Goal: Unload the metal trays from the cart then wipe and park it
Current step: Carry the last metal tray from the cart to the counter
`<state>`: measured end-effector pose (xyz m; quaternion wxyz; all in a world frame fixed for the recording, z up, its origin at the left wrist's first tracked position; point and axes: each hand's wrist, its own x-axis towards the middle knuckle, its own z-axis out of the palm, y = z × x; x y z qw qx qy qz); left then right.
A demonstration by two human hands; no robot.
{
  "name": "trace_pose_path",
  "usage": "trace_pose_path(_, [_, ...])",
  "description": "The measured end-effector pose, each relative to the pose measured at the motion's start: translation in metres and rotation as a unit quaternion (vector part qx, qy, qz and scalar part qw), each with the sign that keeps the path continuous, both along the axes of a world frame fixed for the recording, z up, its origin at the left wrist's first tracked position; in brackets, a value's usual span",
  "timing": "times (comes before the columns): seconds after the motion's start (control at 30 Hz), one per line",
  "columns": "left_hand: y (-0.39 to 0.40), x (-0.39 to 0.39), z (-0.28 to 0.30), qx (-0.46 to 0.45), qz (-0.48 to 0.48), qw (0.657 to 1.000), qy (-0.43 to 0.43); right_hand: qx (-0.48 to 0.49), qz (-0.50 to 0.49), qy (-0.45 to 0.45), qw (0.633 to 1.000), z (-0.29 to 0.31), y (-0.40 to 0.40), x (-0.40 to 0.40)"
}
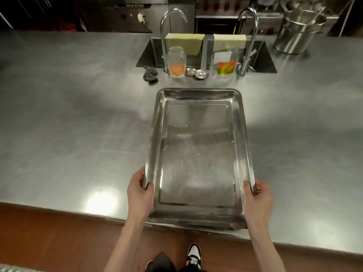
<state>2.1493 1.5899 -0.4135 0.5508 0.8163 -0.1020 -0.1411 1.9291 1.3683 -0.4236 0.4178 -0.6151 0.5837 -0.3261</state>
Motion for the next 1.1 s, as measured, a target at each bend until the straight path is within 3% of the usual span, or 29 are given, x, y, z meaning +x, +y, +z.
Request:
trace_pose_path(0.33, [-0.001,0.015,-0.041,0.044,-0.028,0.998,-0.026,0.002,-0.031,0.024,0.999,-0.039,0.015,0.006])
trace_pose_path(0.57, [0.002,0.020,-0.064,0.041,-0.035,0.998,0.014,0.009,-0.049,0.075,0.996,-0.055,0.018,0.013])
trace_pose_path(0.9, [-0.006,0.019,-0.081,0.046,-0.045,0.997,0.045,-0.060,-0.031,0.142,0.988,-0.064,0.020,0.014])
trace_pose_path(1.1, [-0.006,0.016,-0.086,0.050,-0.041,0.997,0.041,-0.096,-0.008,0.138,0.986,-0.065,0.020,0.011])
